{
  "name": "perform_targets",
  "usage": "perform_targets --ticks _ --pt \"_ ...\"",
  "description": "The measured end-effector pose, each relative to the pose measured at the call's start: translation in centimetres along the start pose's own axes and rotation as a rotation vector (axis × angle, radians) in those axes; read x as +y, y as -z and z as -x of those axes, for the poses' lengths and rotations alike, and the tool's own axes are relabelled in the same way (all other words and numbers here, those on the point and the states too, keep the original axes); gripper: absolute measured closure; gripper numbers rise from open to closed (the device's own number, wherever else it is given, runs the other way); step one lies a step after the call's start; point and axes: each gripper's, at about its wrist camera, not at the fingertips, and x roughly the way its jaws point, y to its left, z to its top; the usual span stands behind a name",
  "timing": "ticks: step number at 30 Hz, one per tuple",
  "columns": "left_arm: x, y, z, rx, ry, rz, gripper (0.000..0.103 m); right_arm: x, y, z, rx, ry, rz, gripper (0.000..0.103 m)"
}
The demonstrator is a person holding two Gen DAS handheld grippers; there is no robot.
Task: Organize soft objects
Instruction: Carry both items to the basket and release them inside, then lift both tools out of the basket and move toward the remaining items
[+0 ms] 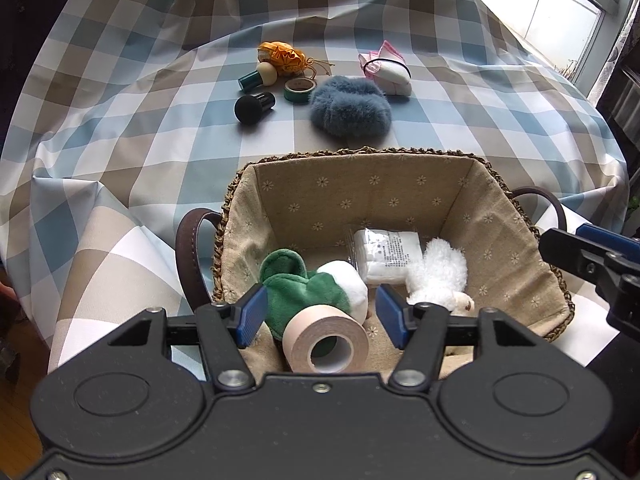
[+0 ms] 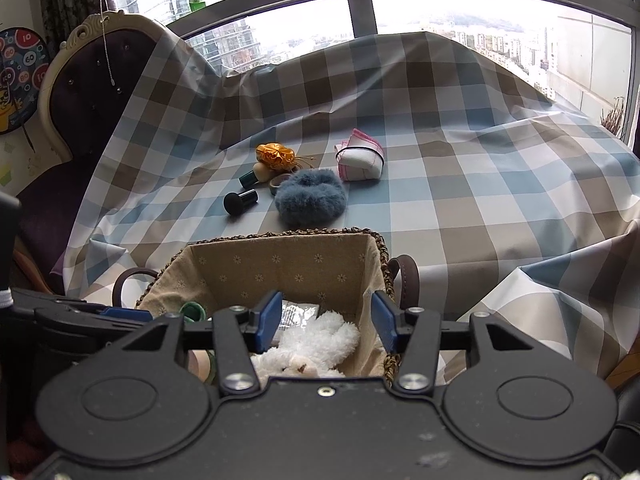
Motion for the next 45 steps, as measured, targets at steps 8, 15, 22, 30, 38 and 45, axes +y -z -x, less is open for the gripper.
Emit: perform_targets --ticks 8,15,22,30,38,45 --pt "0.0 -0.1 0.0 0.001 -0.009 0.001 0.045 0.0 0.0 0.0 0.003 0.001 0.002 0.053" --pt "0.2 -0.1 -0.1 0.002 -0.010 0.004 0.045 0.0 0.0 0.0 0.002 0.000 0.002 0.053" --pt "0.4 -0.1 0.0 0.000 -0.019 0.010 0.045 0.1 0.0 0.0 0.000 -0.005 0.007 0.050" --pt "0.4 0.0 0.4 -0.008 -0.026 0.019 0.045 0.7 -0.1 0.3 0.000 0.001 0.033 0.047" --pt "0.1 0.0 1.1 -0.029 -0.042 0.003 0.044 0.9 -0.5 1.0 -0.017 0.015 0.032 0.041" --pt "-0.8 0.3 2.2 -0.091 -0.091 -0.045 0.044 1.3 -0.7 1.4 -0.034 0.035 0.046 0.027"
